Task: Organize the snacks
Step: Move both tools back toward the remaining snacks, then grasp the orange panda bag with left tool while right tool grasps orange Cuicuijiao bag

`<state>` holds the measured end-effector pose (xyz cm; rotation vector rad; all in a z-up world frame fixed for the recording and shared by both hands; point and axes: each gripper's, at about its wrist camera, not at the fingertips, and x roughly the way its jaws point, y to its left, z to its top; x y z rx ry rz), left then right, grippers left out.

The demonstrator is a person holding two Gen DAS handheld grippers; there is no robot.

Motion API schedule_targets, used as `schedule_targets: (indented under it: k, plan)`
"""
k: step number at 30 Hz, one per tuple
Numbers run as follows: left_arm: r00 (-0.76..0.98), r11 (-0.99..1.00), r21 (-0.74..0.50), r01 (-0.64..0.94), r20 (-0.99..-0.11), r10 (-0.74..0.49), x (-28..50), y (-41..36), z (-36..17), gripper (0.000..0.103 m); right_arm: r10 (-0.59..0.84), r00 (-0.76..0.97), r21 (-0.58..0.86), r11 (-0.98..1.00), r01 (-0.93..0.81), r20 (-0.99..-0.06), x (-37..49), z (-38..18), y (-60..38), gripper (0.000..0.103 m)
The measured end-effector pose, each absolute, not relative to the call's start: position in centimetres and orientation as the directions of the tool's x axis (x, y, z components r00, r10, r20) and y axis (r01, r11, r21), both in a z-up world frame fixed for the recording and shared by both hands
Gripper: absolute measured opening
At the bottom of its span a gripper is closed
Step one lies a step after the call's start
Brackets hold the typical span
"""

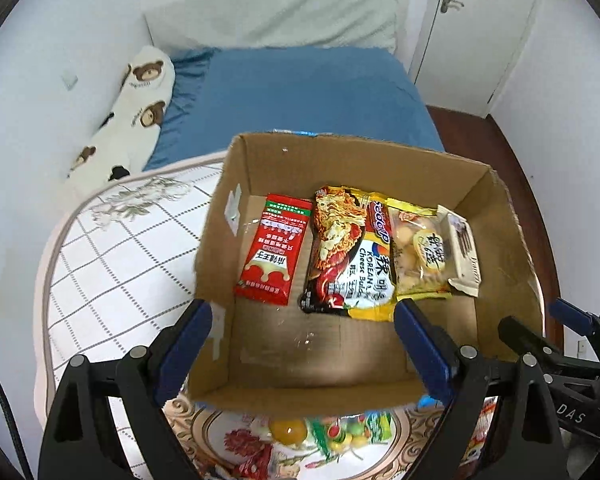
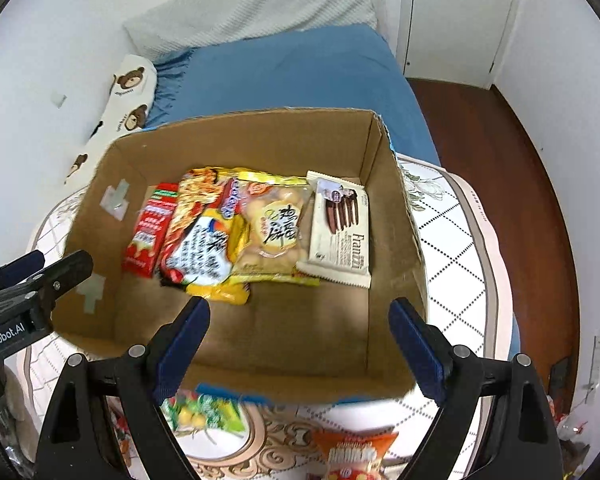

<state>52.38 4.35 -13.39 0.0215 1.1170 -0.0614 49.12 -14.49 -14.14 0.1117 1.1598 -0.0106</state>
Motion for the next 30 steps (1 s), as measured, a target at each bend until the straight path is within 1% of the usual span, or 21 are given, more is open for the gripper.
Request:
schedule_targets:
  k: [10, 17, 20, 25, 30]
  plan:
    - [0.538, 0.997, -0.016, 0.07, -0.842, -0.051, 45.7, 5.0, -9.1, 0.093, 0.039, 0.498, 0.057, 0.998, 0.021, -0.866, 42.6, -9.3, -12.3, 0.093]
    - [0.534, 0.998, -0.042, 0.056, -0.843, -0.066, 42.1, 6.1, -8.6, 0.093, 0.087, 0.508, 0.116, 0.993, 0.026, -0.857, 38.1, -8.2, -12.1, 0.093]
    - [0.518, 0.998, -0.031, 0.048, -0.854, -0.051, 40.8, 6.7, -9.5, 0.093, 0.112, 0.476, 0.163, 0.984, 0.068, -0.872, 36.4, -9.6, -13.2, 0.093]
    - [0.433, 0.999, 0.014, 0.03, -0.901, 0.0, 38.8, 8.7, -13.5, 0.093, 0.129, 0.343, 0.202, 0.962, 0.186, -0.931, 34.5, -15.8, -16.4, 0.093]
    - [0.3, 0.997, 0.073, 0.025, -0.952, 0.063, 37.7, 11.6, -19.3, 0.093, 0.087, 0.22, 0.143, 0.956, 0.255, -0.972, 34.7, -22.8, -18.6, 0.093]
